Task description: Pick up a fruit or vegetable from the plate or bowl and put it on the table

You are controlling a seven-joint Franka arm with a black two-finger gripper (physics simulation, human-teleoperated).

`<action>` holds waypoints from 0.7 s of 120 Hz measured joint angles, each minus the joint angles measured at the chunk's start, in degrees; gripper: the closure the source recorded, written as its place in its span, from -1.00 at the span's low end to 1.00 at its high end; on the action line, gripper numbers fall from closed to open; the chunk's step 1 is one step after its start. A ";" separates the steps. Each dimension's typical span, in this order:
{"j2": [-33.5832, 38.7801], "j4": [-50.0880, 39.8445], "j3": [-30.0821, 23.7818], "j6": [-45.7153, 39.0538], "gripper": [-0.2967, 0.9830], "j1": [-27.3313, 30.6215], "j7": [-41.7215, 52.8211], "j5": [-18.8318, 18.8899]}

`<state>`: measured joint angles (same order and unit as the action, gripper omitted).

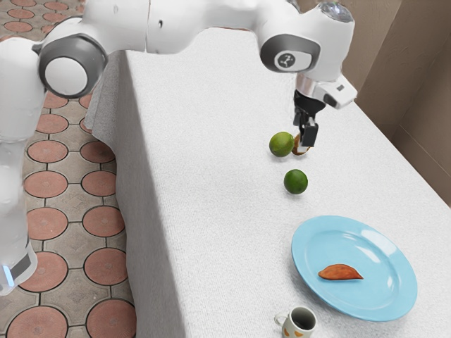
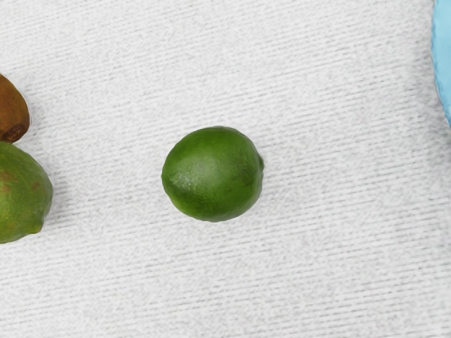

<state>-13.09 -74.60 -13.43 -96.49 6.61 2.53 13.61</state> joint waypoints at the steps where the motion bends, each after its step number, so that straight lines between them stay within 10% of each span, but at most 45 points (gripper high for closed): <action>1: -0.47 0.09 -0.05 -0.19 -0.54 -0.57 -0.02 0.00; 14: -7.41 2.88 -0.60 -6.20 -0.53 -7.29 0.40 0.08; 35: -30.69 33.93 -4.94 -1.22 -0.53 -10.68 -0.08 -1.00; 64: -34.89 36.07 -7.09 6.88 -0.54 -13.84 -11.06 -9.46; 84: -38.45 36.14 -9.41 7.23 -0.54 -16.67 -17.43 -5.72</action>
<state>-51.54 -38.46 -22.84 -89.26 -10.06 -14.90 7.89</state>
